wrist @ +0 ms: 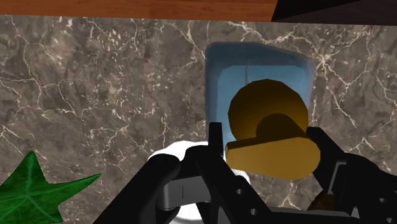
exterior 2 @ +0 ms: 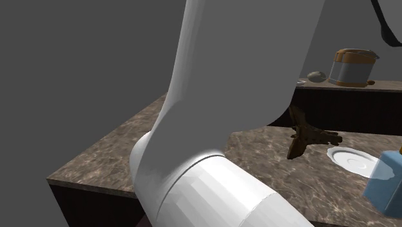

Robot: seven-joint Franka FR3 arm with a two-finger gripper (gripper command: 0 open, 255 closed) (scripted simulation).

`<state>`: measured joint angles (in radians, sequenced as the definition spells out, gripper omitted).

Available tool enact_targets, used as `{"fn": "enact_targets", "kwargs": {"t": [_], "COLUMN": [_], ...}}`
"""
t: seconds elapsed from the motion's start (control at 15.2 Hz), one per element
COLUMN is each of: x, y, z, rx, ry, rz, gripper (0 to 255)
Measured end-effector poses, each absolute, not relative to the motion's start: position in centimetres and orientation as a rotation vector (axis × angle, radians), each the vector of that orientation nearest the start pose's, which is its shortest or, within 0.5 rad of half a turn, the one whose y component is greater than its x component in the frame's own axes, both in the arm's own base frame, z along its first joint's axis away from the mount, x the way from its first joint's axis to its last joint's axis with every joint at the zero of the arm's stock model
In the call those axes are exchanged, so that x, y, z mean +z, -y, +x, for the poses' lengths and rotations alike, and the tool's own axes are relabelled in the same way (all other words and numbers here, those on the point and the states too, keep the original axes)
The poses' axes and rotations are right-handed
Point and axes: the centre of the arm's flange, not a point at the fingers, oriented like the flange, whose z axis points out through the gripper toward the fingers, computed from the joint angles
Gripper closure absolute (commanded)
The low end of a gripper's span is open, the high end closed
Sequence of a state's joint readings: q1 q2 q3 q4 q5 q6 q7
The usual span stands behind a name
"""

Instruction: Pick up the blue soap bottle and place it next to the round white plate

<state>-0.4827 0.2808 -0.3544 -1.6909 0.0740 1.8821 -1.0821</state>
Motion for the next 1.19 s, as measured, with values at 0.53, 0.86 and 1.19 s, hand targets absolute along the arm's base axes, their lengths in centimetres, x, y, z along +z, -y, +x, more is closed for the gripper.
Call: {"fn": "enact_targets", "kwargs": {"t": [0.53,0.86,1.19], "x": [44.1,48.4,48.5], "y": [45.2,45.3,45.3], "z": [43.9,44.1,44.2], "rx": [0.097,0.096,0.097], "ry": [0.354,0.354,0.354], "rz": [-3.077,-3.078,-3.077], "gripper": [0,0,0]}}
